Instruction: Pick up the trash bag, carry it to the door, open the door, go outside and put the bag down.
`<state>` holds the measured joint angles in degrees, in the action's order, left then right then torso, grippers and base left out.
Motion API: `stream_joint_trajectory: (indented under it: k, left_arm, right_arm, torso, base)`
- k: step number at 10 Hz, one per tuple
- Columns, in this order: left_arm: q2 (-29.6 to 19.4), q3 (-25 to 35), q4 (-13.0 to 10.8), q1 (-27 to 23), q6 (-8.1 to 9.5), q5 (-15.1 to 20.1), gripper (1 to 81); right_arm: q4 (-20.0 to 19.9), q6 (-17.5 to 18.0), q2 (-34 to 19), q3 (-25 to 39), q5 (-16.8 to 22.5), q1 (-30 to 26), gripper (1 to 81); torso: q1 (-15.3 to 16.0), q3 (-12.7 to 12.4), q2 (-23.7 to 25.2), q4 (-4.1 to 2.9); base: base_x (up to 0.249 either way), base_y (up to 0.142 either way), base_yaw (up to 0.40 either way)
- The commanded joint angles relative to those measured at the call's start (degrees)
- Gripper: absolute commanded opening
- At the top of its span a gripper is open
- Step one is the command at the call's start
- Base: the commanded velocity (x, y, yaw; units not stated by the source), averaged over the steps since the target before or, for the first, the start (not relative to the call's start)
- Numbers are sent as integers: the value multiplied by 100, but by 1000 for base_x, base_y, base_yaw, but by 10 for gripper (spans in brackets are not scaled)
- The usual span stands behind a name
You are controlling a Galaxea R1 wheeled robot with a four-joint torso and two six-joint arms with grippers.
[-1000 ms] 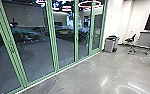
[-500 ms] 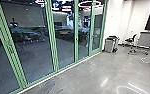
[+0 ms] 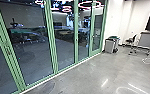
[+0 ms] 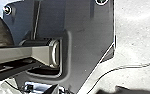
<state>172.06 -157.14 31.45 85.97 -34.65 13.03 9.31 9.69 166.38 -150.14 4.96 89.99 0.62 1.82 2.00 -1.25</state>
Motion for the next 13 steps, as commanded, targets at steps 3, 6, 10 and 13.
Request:
stream_joint_trajectory:
  k: [3, 6, 10, 13]
  left_arm:
    - [-13, 7, -16, -269, -33, 463, 10]
    - [-22, 7, -16, -278, -33, 455, 10]
    - [-22, 7, -16, -278, -33, 463, 10]
    - [-22, 7, -16, -278, -33, 463, 10]
  right_arm:
    - [27, -11, -67, -23, 348, -257, 811]
    - [27, -11, -67, -23, 348, -266, 811]
    - [27, -11, -67, -23, 356, -258, 811]
    - [27, -11, -67, -23, 356, -257, 811]
  torso:
    - [0, 0, 0, 0]
    - [0, 0, 0, 0]
    - [-2, 0, 0, 0]
    - [-2, 0, 0, 0]
  base:
    - [125, 0, 0]
    - [136, 0, 0]
    - [136, -70, 0]
    - [137, -74, 0]
